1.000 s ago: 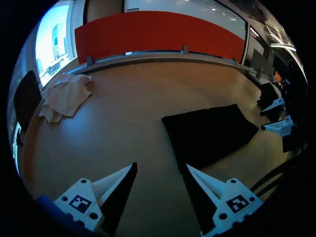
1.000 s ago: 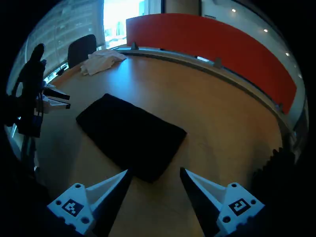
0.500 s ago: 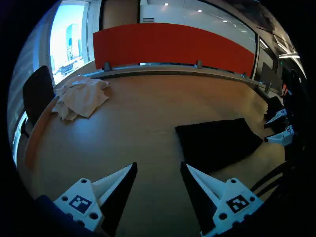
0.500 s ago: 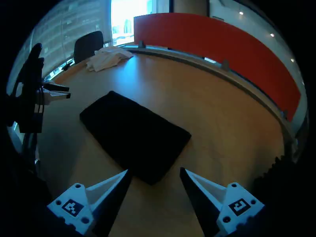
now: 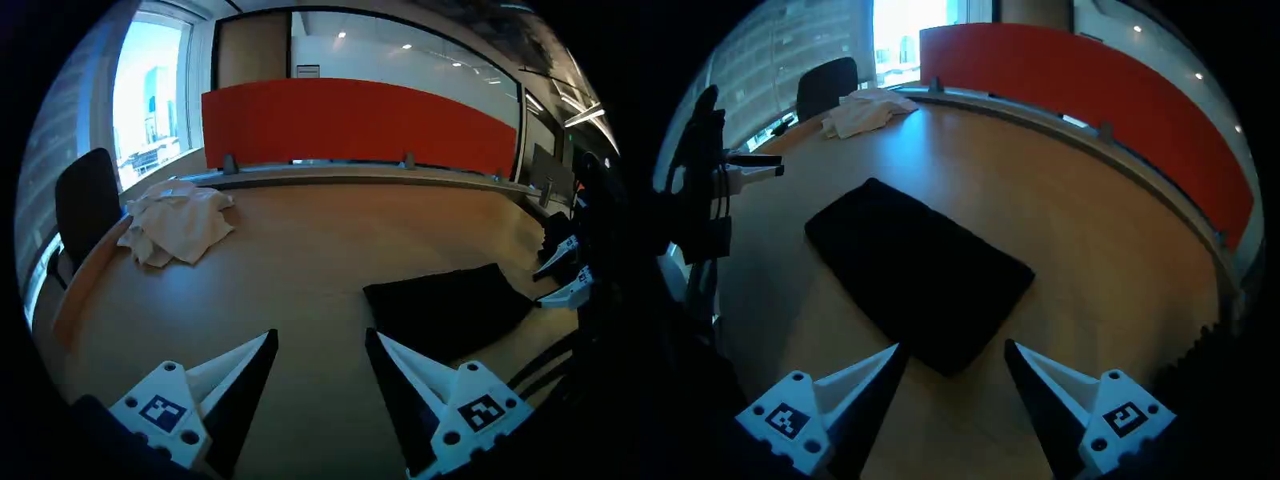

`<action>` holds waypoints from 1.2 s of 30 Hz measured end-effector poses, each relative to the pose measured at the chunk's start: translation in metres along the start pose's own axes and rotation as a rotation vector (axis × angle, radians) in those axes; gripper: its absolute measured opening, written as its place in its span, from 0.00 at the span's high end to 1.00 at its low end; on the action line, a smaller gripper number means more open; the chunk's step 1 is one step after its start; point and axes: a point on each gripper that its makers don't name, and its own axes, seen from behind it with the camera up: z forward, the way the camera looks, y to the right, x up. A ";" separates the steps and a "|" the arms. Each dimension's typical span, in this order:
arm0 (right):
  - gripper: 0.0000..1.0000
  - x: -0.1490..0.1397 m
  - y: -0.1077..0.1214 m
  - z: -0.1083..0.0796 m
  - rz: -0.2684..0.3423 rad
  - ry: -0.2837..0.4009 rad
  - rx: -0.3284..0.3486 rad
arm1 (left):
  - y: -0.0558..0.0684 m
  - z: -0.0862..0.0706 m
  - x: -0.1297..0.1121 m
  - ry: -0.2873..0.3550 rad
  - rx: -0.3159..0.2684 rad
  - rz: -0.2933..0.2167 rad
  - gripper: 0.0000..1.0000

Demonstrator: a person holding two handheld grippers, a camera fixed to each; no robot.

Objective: Fold towel

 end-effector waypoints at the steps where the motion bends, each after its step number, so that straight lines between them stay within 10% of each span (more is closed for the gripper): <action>1: 0.08 0.000 0.000 0.000 -0.001 -0.001 0.001 | 0.000 -0.001 0.002 0.009 0.001 0.000 0.20; 36: 0.08 -0.012 -0.006 0.007 -0.054 -0.045 0.043 | -0.022 -0.031 0.038 0.236 0.042 -0.025 0.20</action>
